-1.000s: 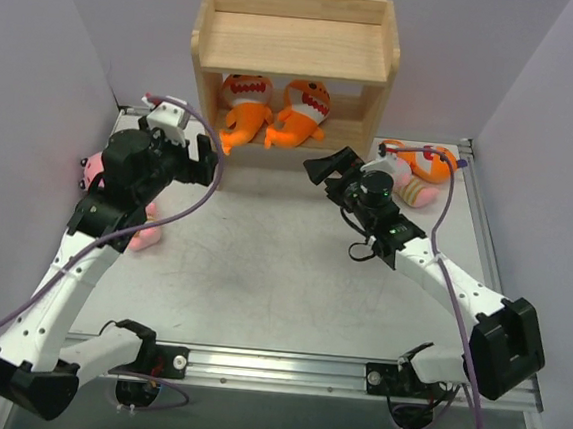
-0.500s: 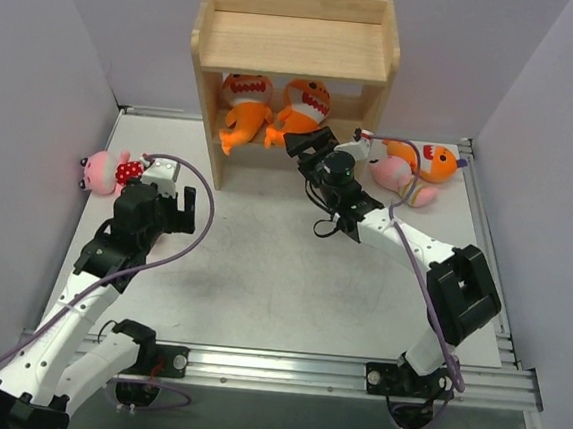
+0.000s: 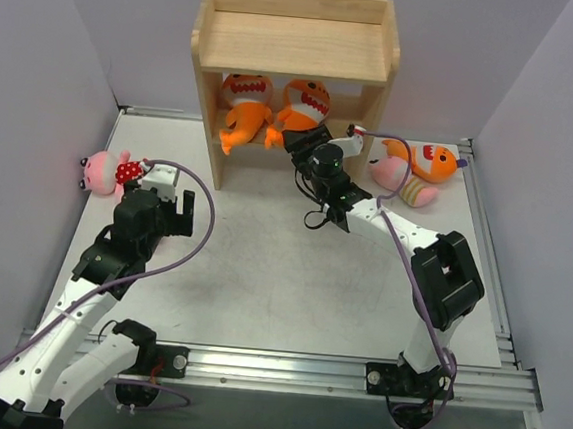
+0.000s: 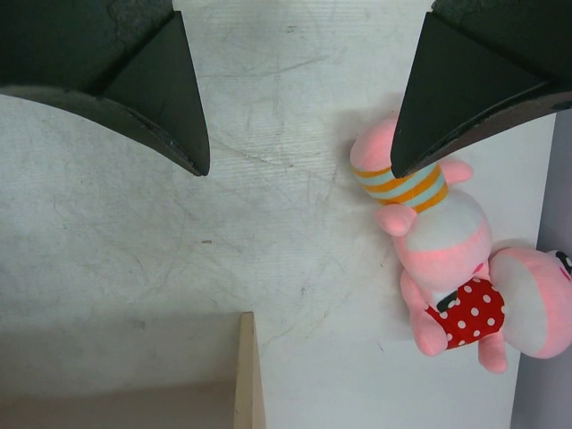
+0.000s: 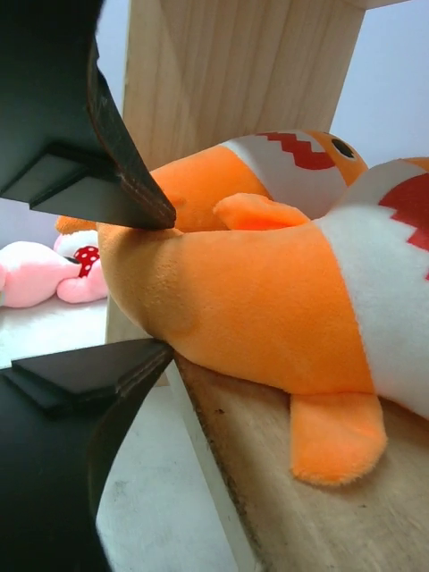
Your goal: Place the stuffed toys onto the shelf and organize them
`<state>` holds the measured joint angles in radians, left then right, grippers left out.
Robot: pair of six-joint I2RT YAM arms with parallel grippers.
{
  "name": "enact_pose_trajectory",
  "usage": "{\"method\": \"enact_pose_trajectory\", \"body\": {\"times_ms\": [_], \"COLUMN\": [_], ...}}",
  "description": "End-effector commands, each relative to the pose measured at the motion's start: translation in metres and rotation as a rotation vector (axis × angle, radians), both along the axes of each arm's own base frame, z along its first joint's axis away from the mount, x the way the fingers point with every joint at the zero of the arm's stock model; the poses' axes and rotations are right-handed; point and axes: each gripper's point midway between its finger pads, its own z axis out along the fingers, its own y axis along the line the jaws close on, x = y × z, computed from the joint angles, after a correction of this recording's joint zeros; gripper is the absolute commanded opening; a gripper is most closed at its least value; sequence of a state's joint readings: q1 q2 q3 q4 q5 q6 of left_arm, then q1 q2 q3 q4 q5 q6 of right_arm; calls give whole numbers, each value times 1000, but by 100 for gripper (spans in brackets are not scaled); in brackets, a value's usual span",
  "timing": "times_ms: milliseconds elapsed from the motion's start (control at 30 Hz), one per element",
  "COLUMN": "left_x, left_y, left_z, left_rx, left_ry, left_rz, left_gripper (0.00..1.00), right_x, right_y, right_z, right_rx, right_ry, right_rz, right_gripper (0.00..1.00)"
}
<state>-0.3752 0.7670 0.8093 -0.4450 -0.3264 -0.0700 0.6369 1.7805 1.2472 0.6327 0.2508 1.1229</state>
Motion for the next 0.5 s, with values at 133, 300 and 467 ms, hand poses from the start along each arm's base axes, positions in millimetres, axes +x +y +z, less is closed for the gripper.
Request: {"method": "enact_pose_trajectory", "body": {"times_ms": [133,300,467], "left_x": [3,2,3], "left_y": [0,1,-1], "left_z": [16,16,14], "left_rx": [-2,2,2], "left_ry": [-67,-66,-61], "left_rz": [3,5,-1], "left_gripper": [91,91,91], "right_x": [7,5,9], "right_y": [-7,-10,-20], "right_z": [33,41,46], "right_rx": [12,-60,-211], "right_ry": [-59,-70,-79], "right_rz": [-65,-64,-85], "right_gripper": [20,0,0]}}
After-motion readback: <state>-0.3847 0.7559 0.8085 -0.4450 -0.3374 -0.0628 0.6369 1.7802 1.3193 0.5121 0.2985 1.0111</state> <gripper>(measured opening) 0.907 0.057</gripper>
